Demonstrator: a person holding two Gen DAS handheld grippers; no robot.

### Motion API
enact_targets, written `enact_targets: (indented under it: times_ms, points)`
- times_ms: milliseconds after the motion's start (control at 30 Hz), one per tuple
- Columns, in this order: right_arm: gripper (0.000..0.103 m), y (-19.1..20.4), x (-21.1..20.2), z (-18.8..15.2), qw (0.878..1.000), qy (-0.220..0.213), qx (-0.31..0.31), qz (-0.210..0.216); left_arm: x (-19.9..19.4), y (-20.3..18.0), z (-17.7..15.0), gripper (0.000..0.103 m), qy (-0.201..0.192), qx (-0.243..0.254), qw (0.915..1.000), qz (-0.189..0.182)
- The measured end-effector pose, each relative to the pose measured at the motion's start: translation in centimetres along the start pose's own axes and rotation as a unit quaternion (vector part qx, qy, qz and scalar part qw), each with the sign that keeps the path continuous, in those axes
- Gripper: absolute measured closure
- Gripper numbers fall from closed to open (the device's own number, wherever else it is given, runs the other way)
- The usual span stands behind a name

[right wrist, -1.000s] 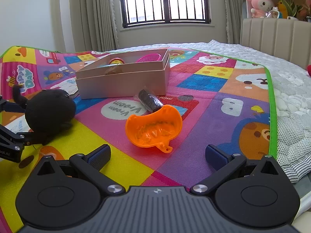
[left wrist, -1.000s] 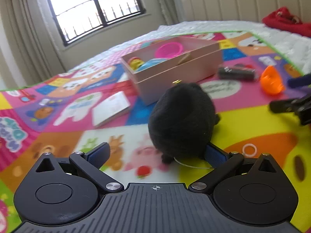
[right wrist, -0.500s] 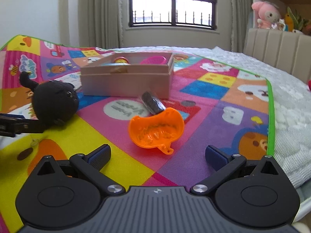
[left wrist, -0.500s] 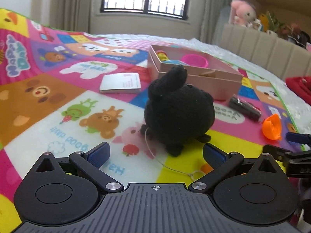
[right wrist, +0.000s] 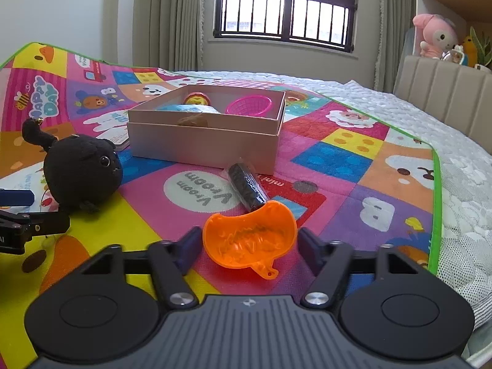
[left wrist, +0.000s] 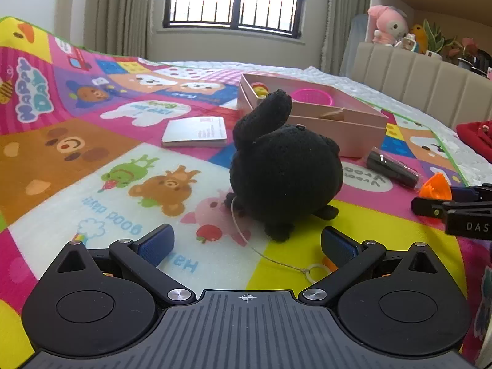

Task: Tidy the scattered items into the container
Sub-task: 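Lift the black plush with the left gripper while the right reaches the orange cup, then grasp the orange cup with the right gripper and lift it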

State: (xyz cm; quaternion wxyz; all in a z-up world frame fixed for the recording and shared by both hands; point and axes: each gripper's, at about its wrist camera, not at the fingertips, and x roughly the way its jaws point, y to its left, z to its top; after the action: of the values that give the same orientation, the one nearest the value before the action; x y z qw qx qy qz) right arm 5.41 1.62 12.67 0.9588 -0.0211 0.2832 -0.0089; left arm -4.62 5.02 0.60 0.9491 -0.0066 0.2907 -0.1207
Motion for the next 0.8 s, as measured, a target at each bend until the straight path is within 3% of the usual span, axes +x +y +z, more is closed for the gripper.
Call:
enact_targets:
  times_ms: [300,467,667,800]
  points:
    - [0.043,0.1,-2.5,-0.5,1.000,-0.020,0.003,0.023,-0.5,-0.5,0.2,0.000,-0.006,0.004,0.9998,0.021]
    - [0.043,0.7,-2.6,-1.8,0.999,-0.008,-0.001,0.031,-1.5,-1.7,1.7,0.000,-0.024,-0.014,0.9993,-0.027]
    - [0.043,1.0,-3.0,-2.4,0.999,-0.014,-0.007,0.032,1.8,-4.1,3.8,0.000,-0.012,0.021,0.9990,0.039]
    - [0.043,0.7,-3.6,-2.3,0.999,-0.015,-0.006,0.035,3.1,-3.9,4.1,0.000,0.001,0.016,0.9992,0.036]
